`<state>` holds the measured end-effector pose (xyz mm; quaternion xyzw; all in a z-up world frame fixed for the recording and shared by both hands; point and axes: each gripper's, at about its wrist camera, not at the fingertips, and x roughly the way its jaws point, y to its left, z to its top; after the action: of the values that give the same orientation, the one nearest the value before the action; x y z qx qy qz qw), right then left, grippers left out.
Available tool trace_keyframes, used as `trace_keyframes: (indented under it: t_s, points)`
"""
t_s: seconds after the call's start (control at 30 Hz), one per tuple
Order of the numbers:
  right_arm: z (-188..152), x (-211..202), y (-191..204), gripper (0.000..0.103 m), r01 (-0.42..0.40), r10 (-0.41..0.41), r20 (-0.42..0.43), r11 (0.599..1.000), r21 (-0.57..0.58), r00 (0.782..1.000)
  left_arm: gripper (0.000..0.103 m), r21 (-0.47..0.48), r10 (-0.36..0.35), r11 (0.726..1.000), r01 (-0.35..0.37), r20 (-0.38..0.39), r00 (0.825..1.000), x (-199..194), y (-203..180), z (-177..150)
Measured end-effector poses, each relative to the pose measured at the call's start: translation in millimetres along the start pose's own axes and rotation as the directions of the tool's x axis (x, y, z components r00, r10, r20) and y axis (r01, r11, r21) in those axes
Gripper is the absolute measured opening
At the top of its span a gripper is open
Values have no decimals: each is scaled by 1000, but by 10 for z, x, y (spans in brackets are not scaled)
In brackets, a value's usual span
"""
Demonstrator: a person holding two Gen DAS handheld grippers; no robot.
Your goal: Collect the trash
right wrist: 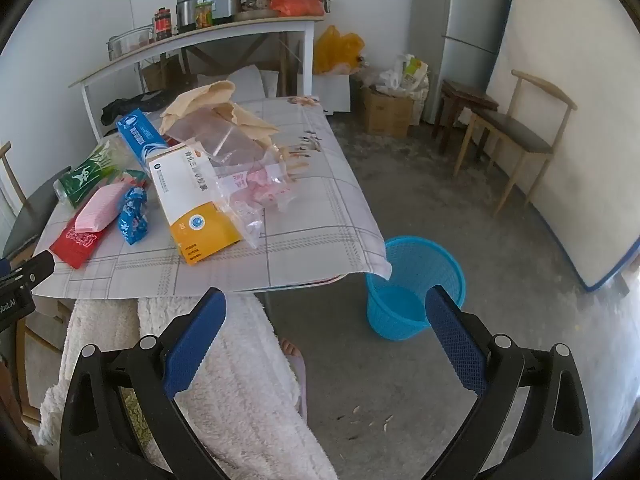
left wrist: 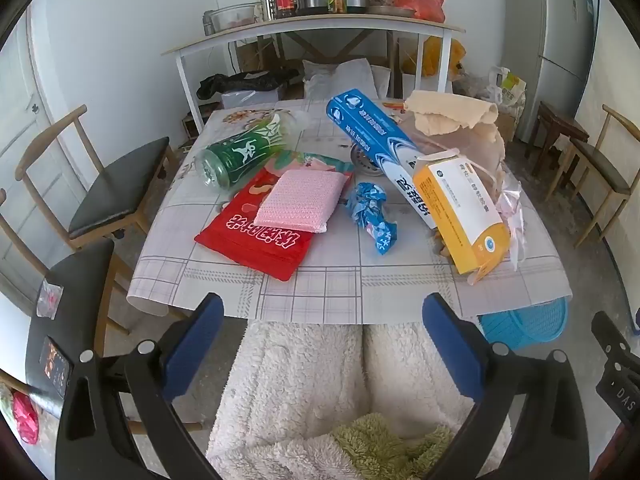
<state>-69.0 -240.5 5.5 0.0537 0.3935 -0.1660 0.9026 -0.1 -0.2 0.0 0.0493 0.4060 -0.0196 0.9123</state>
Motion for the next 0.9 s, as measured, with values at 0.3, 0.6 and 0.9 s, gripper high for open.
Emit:
trace_keyframes:
  t_s: [0.3,0.6,0.9]
  points:
    - [-17,-22,1,96,2,-2,1,1000,-2,1000,97,4,-7,1000,7,2,1000,15,-21,1]
    - [-14,-21,-6,96,1,-1,2,1000,0,1000,97,25,-18,1000,17,8,1000,-10,-61,26]
    - [-13,-31,-17,96,1,-1,1,1000,1,1000,97,25,-17,1000,16,9,1000,-6,-68,14]
